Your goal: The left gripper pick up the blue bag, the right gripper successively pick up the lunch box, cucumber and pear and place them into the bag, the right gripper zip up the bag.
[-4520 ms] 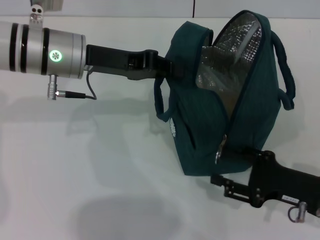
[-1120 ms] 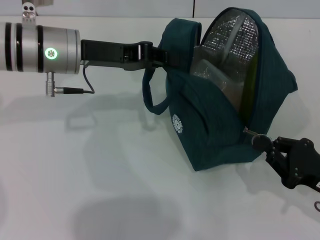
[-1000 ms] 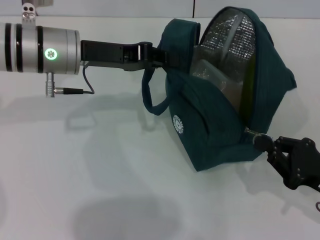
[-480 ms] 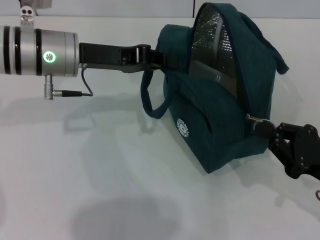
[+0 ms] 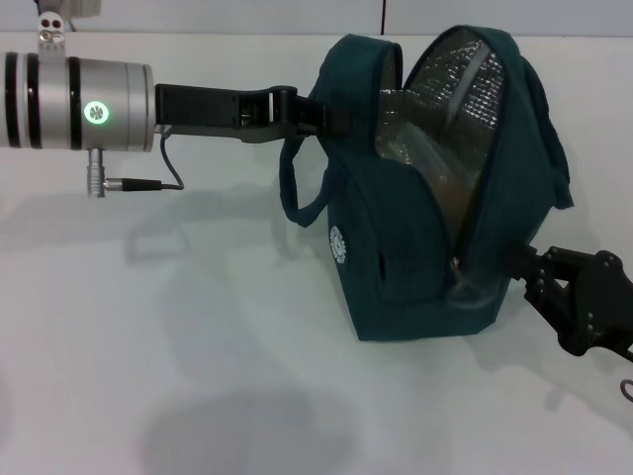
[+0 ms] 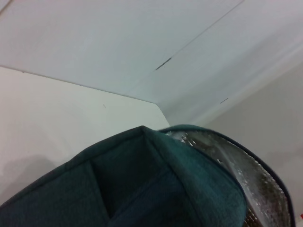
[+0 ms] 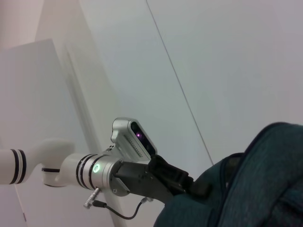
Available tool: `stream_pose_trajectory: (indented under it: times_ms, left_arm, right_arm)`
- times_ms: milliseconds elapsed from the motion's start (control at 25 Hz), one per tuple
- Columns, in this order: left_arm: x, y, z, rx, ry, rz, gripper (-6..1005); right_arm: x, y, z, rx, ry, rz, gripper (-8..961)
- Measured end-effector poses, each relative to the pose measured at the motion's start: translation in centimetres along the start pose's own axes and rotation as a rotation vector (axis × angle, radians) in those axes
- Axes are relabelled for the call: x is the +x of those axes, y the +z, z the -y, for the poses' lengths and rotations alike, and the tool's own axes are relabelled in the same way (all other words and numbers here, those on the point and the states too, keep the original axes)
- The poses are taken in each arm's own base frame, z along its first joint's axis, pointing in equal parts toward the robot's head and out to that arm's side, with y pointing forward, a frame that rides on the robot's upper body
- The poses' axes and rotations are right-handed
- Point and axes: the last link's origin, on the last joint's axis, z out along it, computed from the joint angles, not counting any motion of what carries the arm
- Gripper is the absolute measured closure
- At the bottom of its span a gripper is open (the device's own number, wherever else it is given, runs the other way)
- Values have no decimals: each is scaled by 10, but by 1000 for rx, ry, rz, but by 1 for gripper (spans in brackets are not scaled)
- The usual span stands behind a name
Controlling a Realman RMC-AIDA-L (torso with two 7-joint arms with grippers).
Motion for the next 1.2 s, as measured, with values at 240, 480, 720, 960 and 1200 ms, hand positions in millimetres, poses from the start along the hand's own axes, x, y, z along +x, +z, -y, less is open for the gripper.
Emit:
stream_pose_trajectory:
  times_ms: [240,480,720,960,1200]
  left_arm:
    - [0,0,0,0,0,0,958]
    - [0,0,0,0,1,1,958]
    - [-1,1,0,-1,0,5,958]
    - [-1,1,0,-2,-1,6,959]
    - [-1,2,-1,-4,0,7,959]
  right_arm:
    - [1,0,0,3,1,-9,912]
    - [5,0,0,-1,31,-34,909]
    - [14,0,-7,-55,42,-103,890]
    - [18,-7,-10,-38,53,-106,824]
    - [21,-11,-8,-9,53,-115,612]
